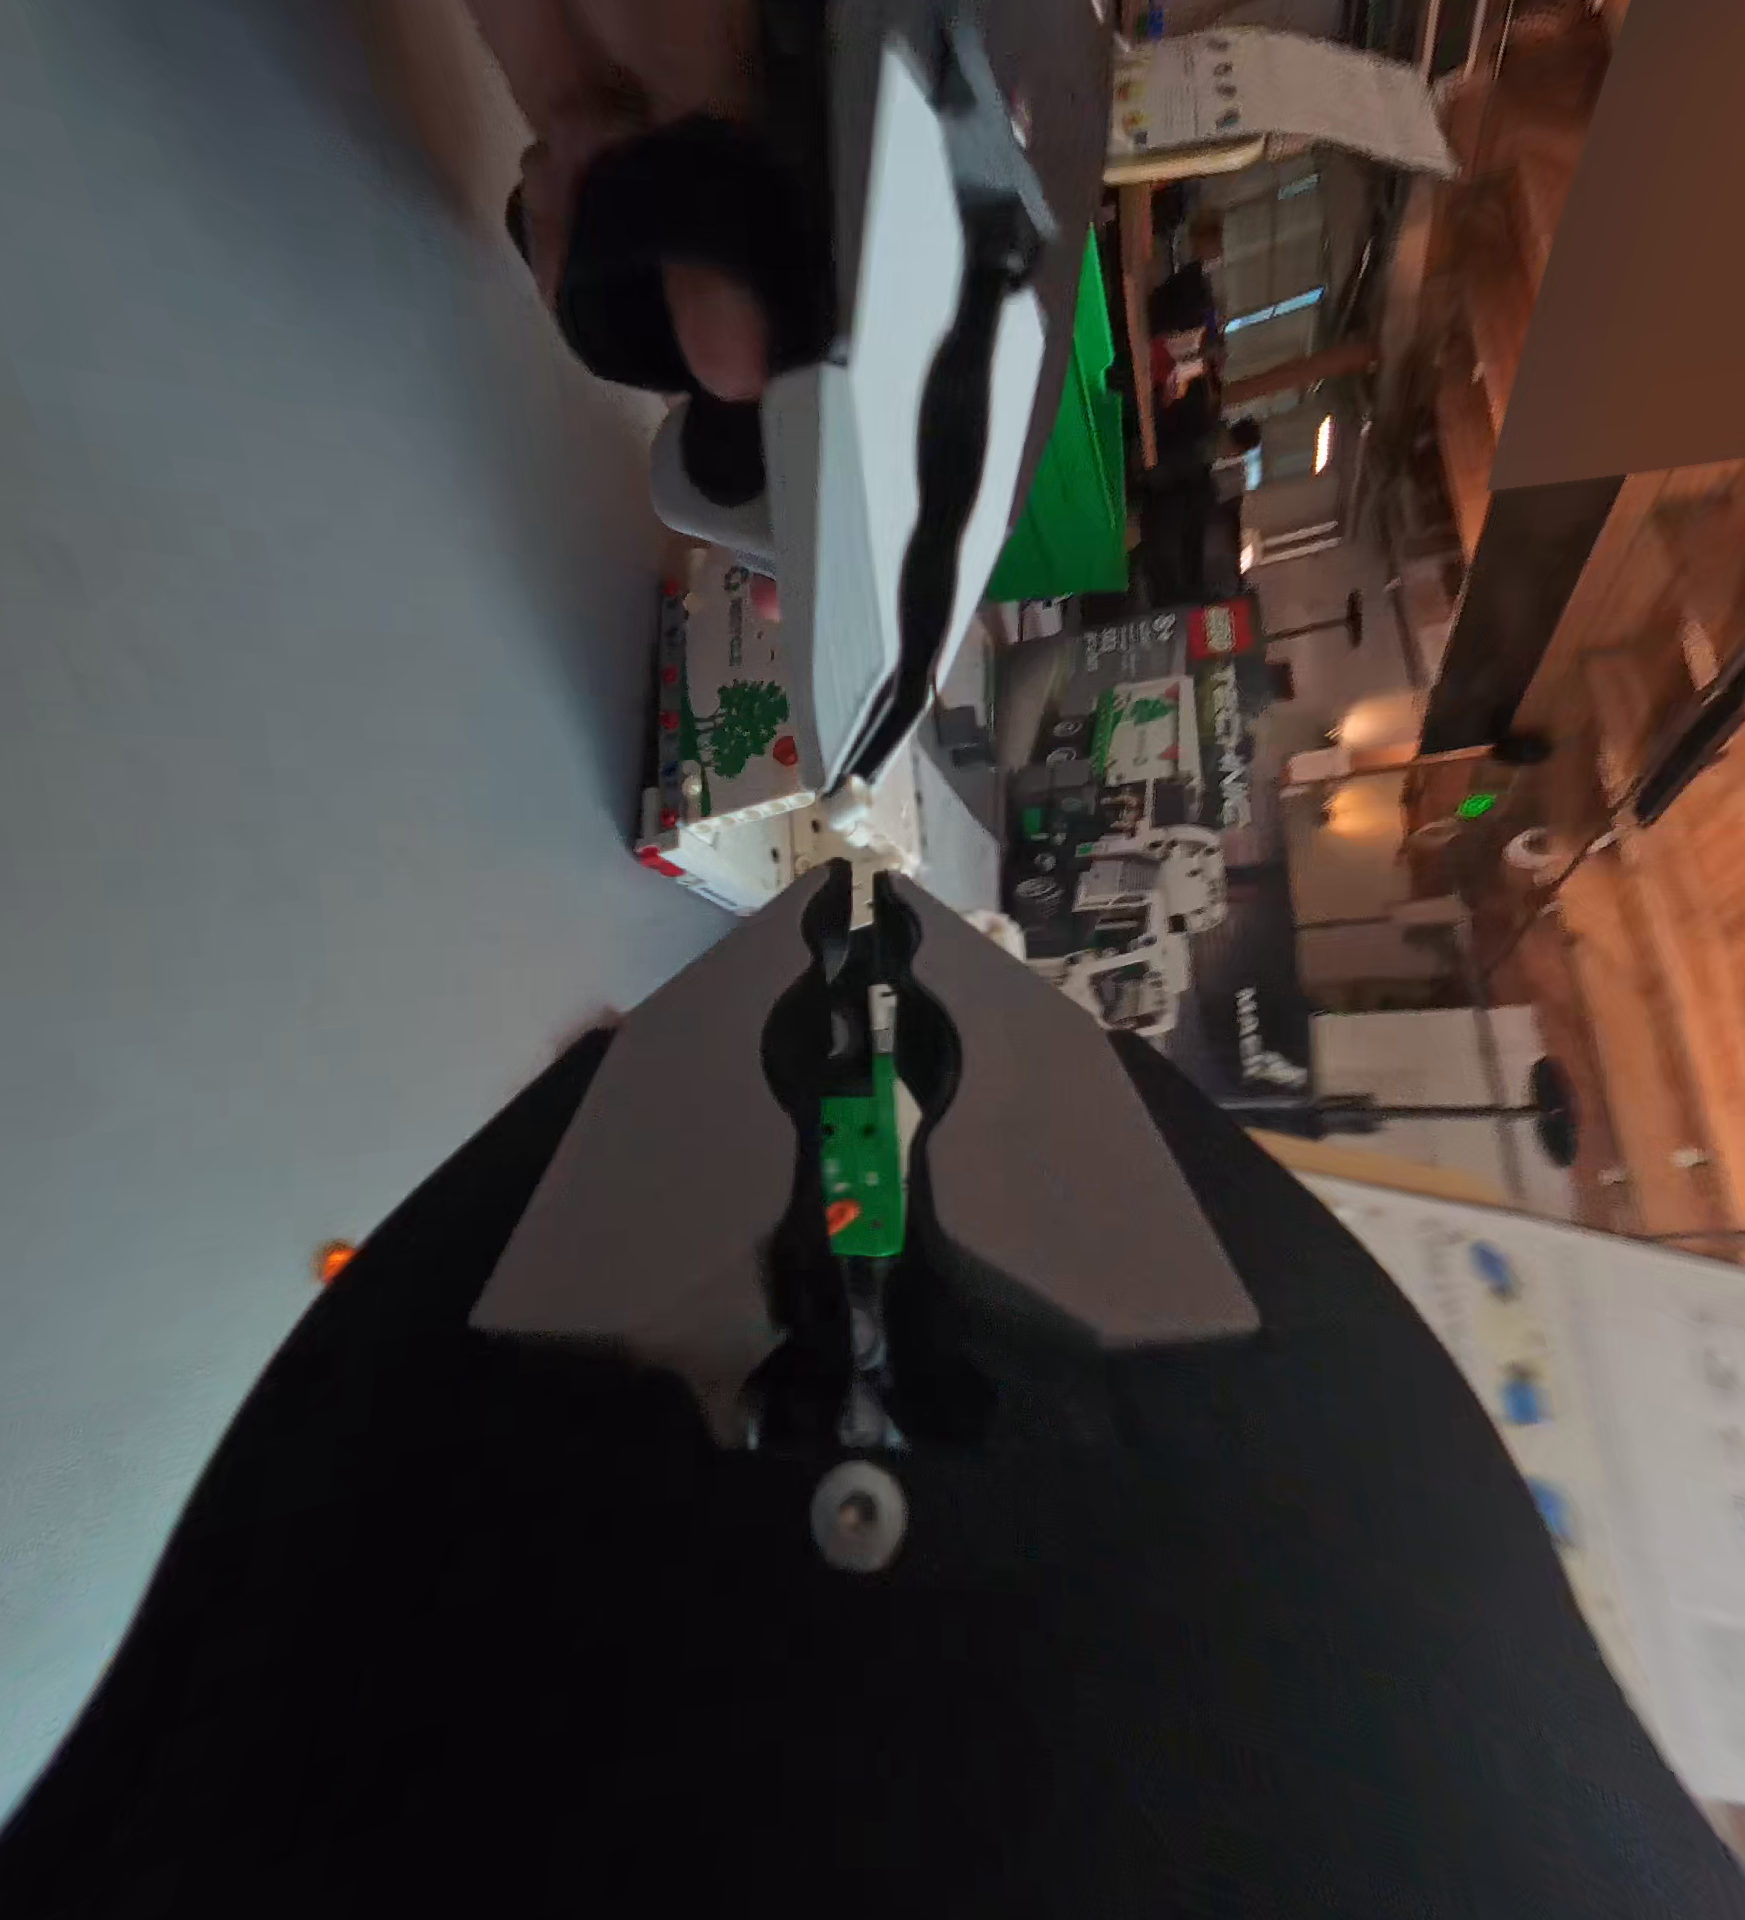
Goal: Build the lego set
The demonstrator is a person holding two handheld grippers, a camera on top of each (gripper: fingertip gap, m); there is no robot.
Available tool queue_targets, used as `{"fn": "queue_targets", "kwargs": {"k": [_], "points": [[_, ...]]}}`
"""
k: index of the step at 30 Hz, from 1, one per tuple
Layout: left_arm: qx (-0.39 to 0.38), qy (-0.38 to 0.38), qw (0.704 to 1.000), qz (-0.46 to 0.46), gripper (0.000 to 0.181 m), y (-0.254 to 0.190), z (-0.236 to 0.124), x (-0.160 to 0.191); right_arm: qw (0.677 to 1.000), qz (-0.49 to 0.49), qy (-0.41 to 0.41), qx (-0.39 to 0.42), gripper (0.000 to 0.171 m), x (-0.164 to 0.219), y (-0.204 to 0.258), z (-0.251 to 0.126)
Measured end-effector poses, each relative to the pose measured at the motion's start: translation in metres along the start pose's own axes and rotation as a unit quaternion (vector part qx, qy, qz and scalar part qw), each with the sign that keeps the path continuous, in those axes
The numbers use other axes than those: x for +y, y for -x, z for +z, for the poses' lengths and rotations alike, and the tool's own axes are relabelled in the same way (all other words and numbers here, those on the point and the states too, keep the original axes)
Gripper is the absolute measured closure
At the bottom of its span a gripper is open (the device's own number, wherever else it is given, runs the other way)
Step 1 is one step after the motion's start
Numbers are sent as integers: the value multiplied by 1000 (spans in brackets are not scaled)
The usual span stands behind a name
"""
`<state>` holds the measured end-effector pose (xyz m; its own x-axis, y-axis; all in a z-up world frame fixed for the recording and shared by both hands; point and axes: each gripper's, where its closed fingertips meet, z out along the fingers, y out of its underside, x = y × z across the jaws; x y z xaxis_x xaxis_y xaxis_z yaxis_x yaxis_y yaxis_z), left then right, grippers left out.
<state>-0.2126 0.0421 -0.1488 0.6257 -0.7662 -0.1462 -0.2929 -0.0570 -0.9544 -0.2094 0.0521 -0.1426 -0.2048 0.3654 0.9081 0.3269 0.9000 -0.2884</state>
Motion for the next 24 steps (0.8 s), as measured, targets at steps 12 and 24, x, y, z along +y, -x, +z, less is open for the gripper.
{"fn": "queue_targets", "kwargs": {"k": [12,24], "points": [[-107,2,953,283,178,-12,2,-5,621,727,-146,-254,149,-14,14,-7],[-101,16,950,293,178,-17,8,1,611,735,-161,-245,165,-18,16,-6]]}}
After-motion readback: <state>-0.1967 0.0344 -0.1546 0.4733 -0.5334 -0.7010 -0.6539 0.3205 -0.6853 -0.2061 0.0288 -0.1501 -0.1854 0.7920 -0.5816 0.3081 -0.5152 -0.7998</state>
